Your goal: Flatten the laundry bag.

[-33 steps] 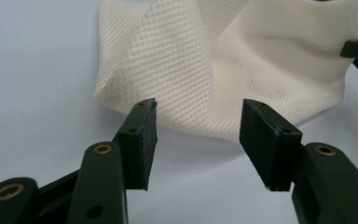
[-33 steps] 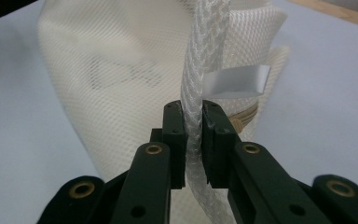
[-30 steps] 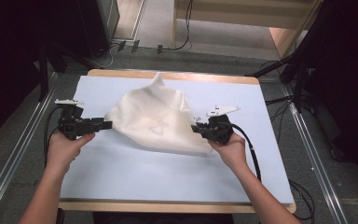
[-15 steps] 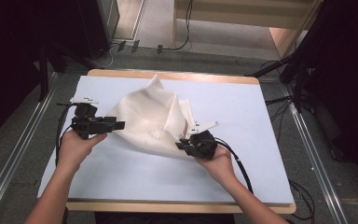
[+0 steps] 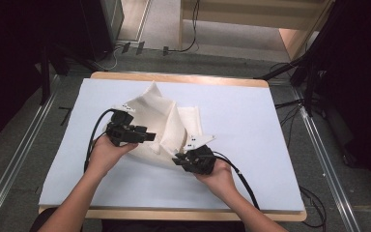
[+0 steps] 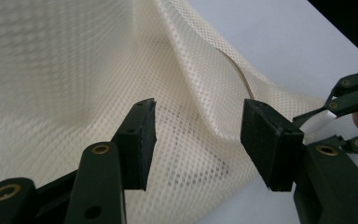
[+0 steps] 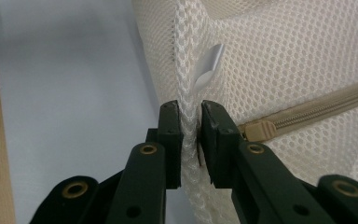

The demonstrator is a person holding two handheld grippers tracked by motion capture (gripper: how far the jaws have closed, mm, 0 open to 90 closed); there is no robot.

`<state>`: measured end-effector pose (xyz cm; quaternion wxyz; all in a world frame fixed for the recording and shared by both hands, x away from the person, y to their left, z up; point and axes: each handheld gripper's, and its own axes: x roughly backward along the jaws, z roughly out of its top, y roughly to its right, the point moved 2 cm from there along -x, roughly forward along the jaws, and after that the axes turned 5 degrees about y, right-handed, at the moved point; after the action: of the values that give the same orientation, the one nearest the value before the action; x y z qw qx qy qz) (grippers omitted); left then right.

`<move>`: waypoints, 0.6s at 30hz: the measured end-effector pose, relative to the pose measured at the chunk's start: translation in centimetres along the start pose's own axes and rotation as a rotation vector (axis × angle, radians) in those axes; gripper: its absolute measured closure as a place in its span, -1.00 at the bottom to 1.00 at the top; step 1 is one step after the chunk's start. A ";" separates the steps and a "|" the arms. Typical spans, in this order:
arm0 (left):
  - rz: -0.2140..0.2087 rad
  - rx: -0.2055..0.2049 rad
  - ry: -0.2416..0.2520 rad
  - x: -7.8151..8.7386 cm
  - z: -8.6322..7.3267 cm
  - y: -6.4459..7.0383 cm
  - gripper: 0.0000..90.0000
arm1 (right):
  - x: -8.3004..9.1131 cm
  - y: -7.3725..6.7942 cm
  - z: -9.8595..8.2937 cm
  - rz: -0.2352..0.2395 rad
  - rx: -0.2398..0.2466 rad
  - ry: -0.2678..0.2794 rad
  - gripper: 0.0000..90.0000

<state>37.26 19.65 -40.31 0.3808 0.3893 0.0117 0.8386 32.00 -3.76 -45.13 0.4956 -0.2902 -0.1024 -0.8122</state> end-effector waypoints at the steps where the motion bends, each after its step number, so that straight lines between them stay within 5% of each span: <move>1: 0.001 -0.001 -0.007 -0.3 0.0 0.1 0.03 | 0.0 -0.1 0.0 0.003 0.002 0.003 0.77; 13: 0.022 -0.012 -0.067 -3.9 -0.3 1.0 0.11 | -0.1 -1.3 0.0 0.016 0.026 0.014 0.77; 18: -0.028 -0.004 -0.065 -4.5 -0.5 1.0 0.81 | 0.1 -0.8 -0.1 0.036 -0.001 0.007 0.67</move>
<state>38.13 16.15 -43.30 0.3934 0.4153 0.0032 0.8202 31.25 -3.49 -45.03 0.5102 -0.2897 -0.0950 -0.8042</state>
